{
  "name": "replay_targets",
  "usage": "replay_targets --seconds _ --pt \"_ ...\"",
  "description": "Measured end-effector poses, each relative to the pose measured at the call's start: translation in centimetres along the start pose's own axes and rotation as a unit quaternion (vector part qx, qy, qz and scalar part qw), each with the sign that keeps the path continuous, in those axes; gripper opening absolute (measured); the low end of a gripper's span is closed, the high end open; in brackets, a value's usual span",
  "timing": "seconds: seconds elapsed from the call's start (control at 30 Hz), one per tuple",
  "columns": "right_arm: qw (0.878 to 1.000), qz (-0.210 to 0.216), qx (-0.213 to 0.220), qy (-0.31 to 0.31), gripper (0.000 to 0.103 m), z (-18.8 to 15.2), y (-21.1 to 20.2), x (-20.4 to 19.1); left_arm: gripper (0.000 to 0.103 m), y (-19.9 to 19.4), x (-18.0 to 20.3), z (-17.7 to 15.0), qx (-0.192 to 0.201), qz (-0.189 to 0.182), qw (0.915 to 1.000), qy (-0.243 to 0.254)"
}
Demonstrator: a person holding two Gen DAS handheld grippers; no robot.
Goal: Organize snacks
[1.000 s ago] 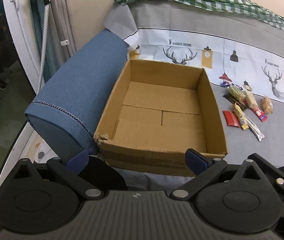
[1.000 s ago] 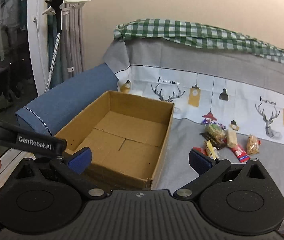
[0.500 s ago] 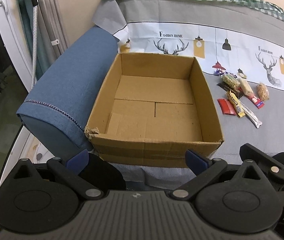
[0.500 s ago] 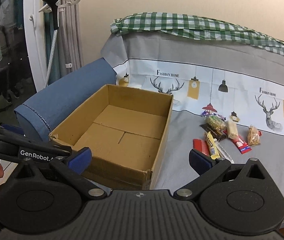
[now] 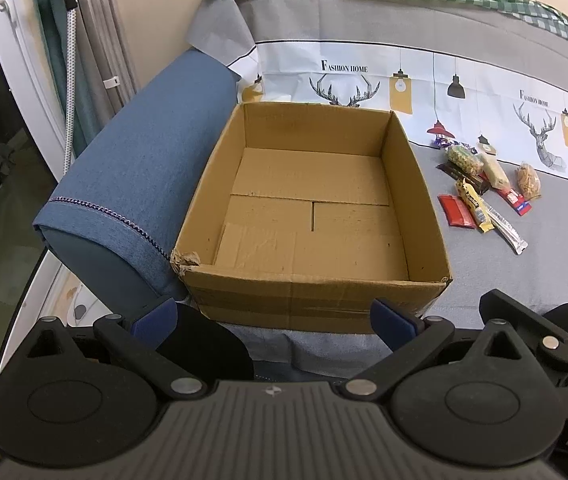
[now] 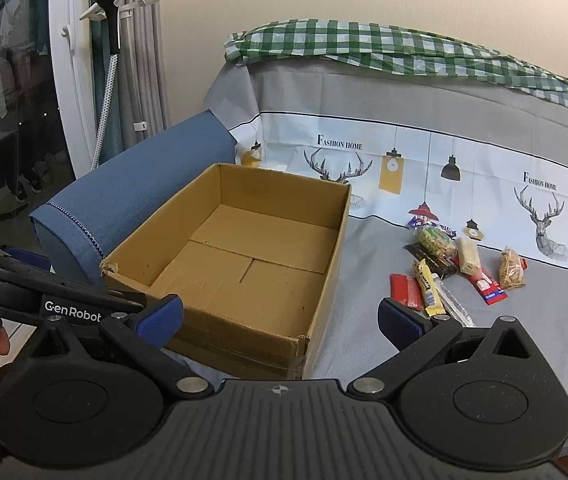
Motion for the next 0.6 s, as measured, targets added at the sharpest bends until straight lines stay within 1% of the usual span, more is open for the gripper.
replay_targets --seconds 0.6 --pt "1.000 -0.002 0.001 -0.003 0.102 -0.01 0.07 -0.15 0.103 0.32 -0.18 -0.33 -0.001 0.002 1.0000 0.001"
Point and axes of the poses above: each gripper's, at about its wrist camera, not at the fingertips, and y roughly the way its jaws point, x to its right, z to its top, the point moved 8 cm from there along y, roughly the way its jaws point, and after that the axes turned 13 degrees about -x, right-handed, at the moved point
